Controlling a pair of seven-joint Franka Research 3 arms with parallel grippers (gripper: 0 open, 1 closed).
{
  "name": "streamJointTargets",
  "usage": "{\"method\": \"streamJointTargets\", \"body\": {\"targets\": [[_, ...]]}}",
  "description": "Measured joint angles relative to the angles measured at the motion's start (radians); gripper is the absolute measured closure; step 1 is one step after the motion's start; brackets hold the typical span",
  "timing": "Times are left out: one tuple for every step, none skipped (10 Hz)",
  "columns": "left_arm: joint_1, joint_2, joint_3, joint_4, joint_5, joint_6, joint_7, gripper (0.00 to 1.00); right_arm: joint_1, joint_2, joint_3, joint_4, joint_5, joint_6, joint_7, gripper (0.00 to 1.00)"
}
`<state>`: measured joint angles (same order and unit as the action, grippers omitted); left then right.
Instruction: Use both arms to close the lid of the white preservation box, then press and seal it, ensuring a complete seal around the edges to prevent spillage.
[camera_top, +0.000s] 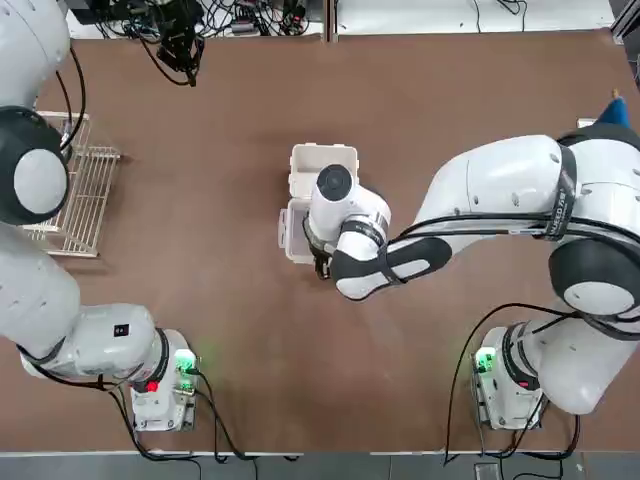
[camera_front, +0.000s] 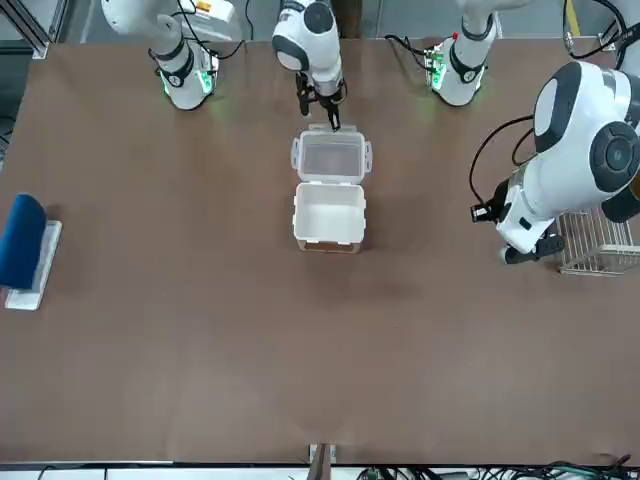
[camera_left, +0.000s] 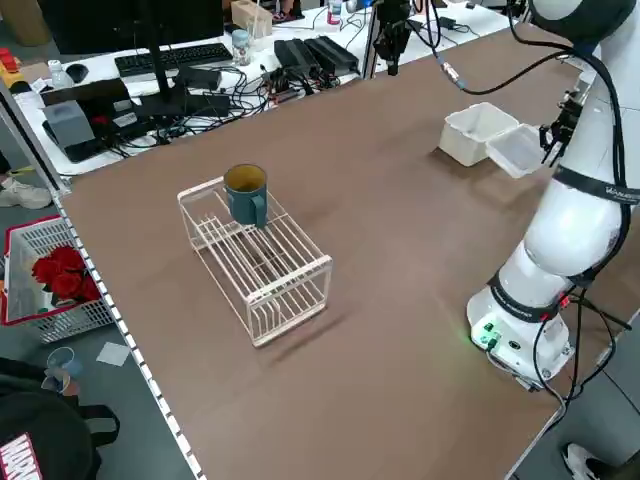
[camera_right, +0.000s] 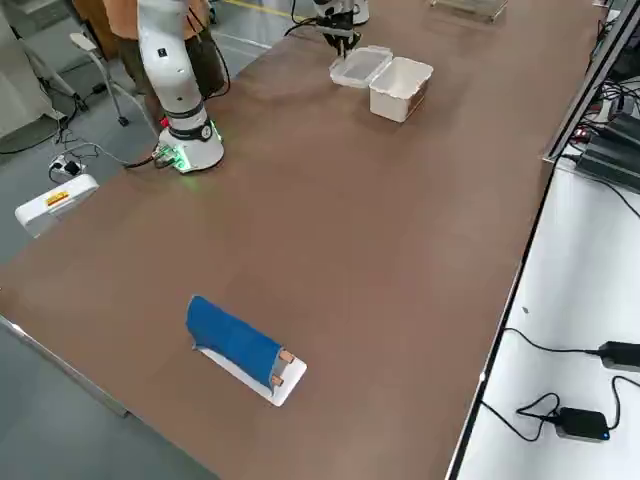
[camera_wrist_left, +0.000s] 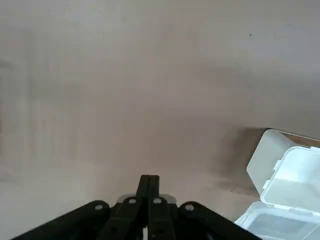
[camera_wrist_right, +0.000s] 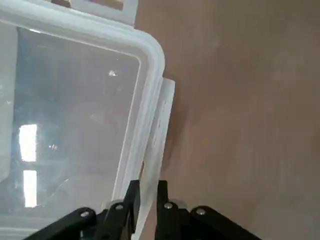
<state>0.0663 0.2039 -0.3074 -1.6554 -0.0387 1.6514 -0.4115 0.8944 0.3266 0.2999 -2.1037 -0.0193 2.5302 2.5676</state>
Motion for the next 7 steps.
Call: {"method": "streamJointTargets", "body": {"targets": [[0.000, 0.000, 0.000, 0.000, 0.000, 0.000, 0.000, 0.96, -0.005, 0.000, -0.006, 0.000, -0.001, 0.000, 0.005, 0.89], [0.000, 0.000, 0.000, 0.000, 0.000, 0.000, 0.000, 0.96, -0.010, 0.000, -0.006, 0.000, -0.001, 0.000, 0.009, 0.91], [0.000, 0.000, 0.000, 0.000, 0.000, 0.000, 0.000, 0.96, -0.013, 0.000, -0.006, 0.000, -0.001, -0.001, 0.009, 0.91], [0.001, 0.000, 0.000, 0.000, 0.000, 0.000, 0.000, 0.96, -0.015, 0.000, -0.006, 0.001, -0.001, -0.009, 0.015, 0.93], [0.003, 0.000, 0.000, 0.000, 0.000, 0.000, 0.000, 0.96, -0.018, 0.000, -0.006, 0.005, 0.000, -0.018, 0.019, 0.93], [0.005, 0.000, 0.000, 0.000, 0.000, 0.000, 0.000, 0.96, -0.020, 0.000, -0.005, 0.017, 0.001, -0.037, 0.023, 0.93], [0.007, 0.000, 0.000, 0.000, 0.000, 0.000, 0.000, 0.96, -0.022, -0.001, -0.004, 0.033, 0.003, -0.062, 0.029, 0.93]]}}
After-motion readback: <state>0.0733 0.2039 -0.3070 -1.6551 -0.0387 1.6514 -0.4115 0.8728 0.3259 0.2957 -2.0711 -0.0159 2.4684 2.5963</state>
